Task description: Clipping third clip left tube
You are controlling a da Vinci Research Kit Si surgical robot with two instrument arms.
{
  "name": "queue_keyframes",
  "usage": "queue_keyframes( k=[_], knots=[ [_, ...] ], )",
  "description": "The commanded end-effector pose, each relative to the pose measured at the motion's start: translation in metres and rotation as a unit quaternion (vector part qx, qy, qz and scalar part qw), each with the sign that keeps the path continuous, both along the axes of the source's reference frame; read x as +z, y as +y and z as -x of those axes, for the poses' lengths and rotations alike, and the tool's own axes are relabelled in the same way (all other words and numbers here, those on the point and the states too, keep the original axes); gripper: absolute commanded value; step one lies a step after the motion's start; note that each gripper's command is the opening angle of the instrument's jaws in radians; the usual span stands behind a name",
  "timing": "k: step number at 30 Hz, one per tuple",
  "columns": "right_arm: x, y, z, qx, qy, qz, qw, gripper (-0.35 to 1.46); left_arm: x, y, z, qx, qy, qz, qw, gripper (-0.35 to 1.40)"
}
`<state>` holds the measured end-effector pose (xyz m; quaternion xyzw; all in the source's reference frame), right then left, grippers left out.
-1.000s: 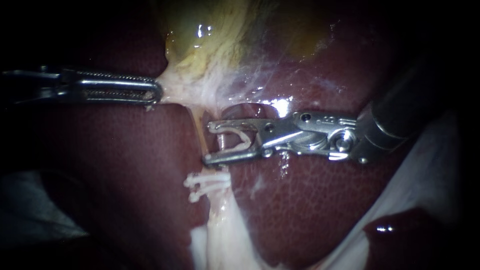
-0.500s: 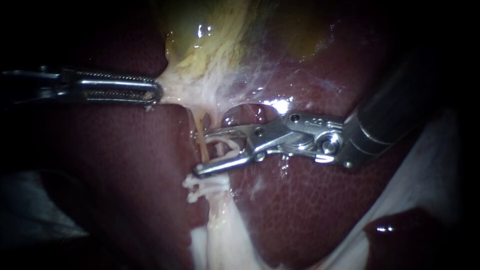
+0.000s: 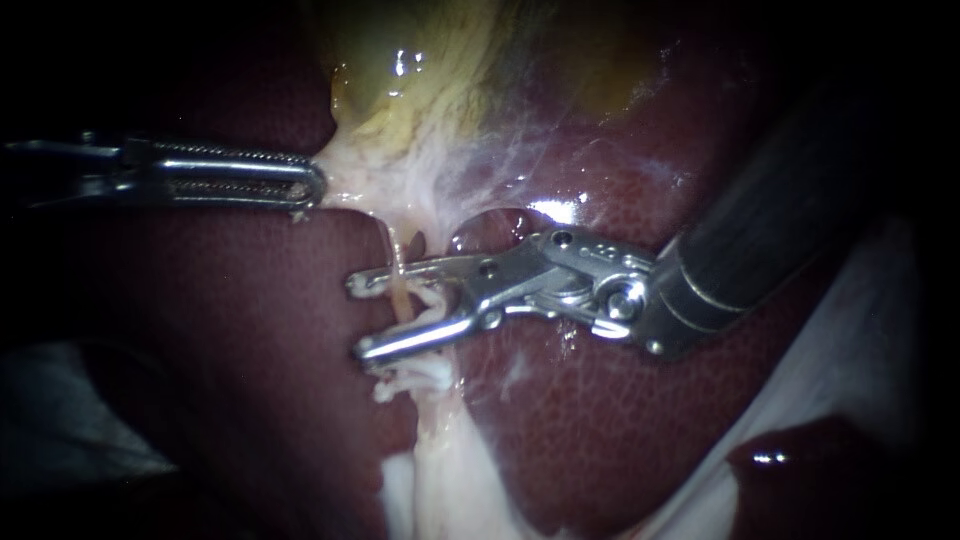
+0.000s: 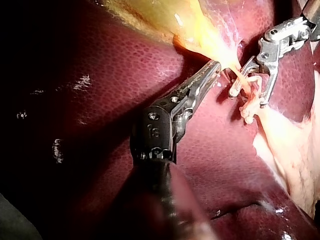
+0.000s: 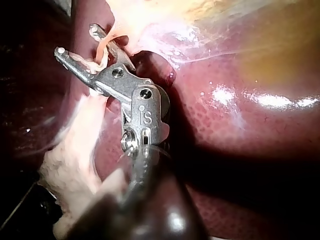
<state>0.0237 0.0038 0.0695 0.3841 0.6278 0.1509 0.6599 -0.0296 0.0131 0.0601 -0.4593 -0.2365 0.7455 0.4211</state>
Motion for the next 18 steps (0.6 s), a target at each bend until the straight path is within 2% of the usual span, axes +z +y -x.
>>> queue_keyframes(
  k=[1,12,18],
  knots=[
    [-0.0002,0.0000,-0.0001,0.003,-0.002,0.000,1.0000,0.46,0.0001,0.0000,0.0001,0.000,0.000,0.000,1.0000,-0.35],
    [-0.0041,0.0008,0.0008,0.010,0.001,-0.010,0.9999,0.44,0.0001,-0.0001,0.0000,0.000,0.000,0.000,1.0000,-0.35],
    [-0.0049,0.0008,0.0008,0.013,0.001,-0.014,0.9998,0.43,0.0001,-0.0001,0.0000,0.000,0.000,0.000,1.0000,-0.35]
  ],
)
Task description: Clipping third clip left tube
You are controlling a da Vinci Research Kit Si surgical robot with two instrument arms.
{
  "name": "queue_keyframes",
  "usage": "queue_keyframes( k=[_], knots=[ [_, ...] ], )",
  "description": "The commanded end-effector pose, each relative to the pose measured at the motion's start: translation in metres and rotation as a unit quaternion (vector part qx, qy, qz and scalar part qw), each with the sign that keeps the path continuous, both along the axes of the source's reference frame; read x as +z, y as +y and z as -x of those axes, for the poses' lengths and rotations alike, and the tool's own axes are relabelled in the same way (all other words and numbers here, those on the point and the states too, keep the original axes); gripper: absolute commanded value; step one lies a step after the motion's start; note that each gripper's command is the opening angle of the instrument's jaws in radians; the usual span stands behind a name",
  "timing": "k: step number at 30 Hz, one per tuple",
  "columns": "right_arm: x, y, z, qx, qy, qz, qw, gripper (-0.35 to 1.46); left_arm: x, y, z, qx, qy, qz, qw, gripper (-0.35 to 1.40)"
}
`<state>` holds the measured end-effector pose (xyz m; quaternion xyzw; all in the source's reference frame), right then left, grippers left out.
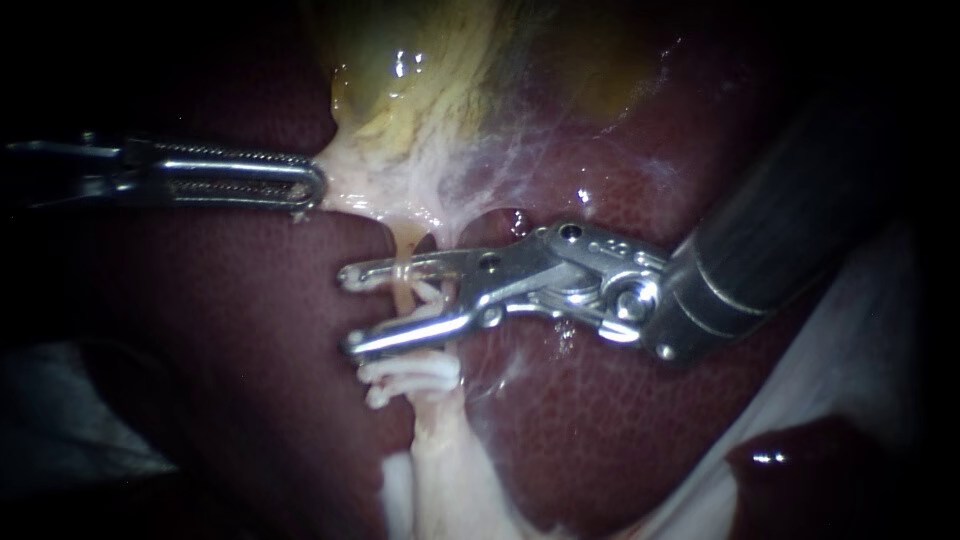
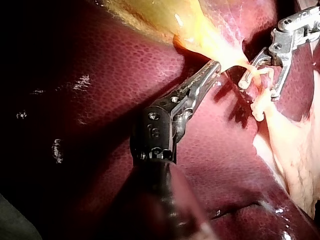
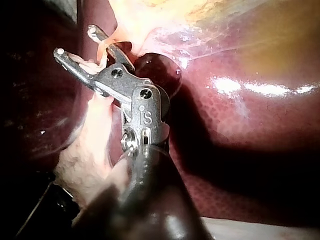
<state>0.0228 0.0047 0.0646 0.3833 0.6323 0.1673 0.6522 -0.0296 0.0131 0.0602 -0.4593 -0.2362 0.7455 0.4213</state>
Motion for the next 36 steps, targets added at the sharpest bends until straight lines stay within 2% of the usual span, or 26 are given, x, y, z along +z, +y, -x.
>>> queue_keyframes(
  k=[1,10,18,22,36],
  knots=[
    [-0.0001,0.0000,0.0000,-0.001,-0.001,-0.002,1.0000,0.42,0.0000,0.0000,0.0000,0.000,0.000,0.000,1.0000,-0.35],
    [-0.0010,0.0002,0.0004,0.002,-0.013,-0.035,0.9993,0.28,0.0000,0.0000,0.0000,0.000,0.000,0.000,1.0000,-0.35],
    [-0.0013,0.0003,0.0009,0.000,-0.018,-0.053,0.9984,-0.04,0.0000,0.0000,0.0000,0.000,0.000,0.000,1.0000,-0.35],
    [-0.0013,0.0002,0.0012,-0.002,-0.023,-0.070,0.9973,-0.35,0.0000,0.0000,0.0000,0.000,0.000,0.000,1.0000,-0.35],
    [-0.0010,0.0001,0.0013,-0.001,-0.026,-0.077,0.9967,-0.35,0.0000,0.0000,0.0000,0.000,0.000,0.000,1.0000,-0.35]
  ],
)
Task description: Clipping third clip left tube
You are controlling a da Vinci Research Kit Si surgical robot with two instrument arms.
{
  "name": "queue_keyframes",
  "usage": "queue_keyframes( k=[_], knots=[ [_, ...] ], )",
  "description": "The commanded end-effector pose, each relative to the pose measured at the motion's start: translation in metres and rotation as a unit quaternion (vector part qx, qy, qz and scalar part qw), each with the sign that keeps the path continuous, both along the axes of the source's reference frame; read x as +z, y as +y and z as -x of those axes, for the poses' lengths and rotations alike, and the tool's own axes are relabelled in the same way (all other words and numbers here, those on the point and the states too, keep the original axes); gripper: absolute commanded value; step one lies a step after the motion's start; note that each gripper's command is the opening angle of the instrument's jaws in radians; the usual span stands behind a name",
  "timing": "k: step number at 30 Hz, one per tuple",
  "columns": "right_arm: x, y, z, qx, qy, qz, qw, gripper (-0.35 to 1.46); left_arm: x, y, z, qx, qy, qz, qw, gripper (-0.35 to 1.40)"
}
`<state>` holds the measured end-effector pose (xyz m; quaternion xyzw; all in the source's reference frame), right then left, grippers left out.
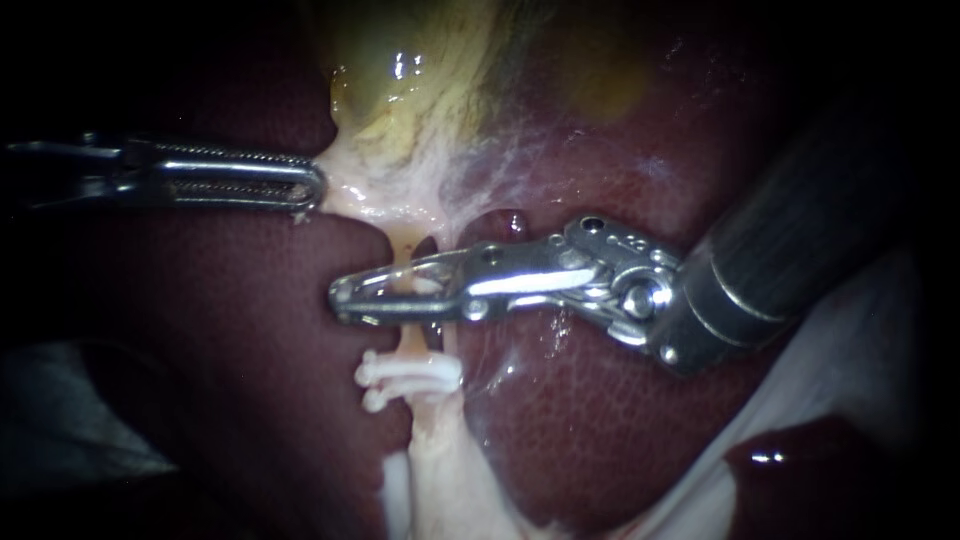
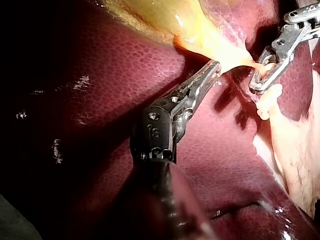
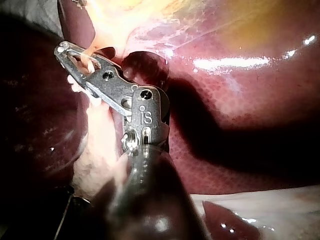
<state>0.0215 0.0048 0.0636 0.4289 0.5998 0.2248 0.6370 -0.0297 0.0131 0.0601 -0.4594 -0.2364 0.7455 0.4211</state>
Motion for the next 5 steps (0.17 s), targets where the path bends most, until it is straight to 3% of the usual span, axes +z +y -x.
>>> queue_keyframes(
  k=[1,5],
  knots=[
    [0.0001,0.0000,0.0001,0.000,0.000,0.000,1.0000,-0.35,0.0000,0.0000,0.0000,0.000,0.000,0.000,1.0000,-0.35],
    [0.0004,0.0000,0.0002,0.001,-0.001,0.001,1.0000,-0.35,0.0000,0.0000,0.0000,0.000,0.000,0.000,1.0000,-0.35]
  ],
)
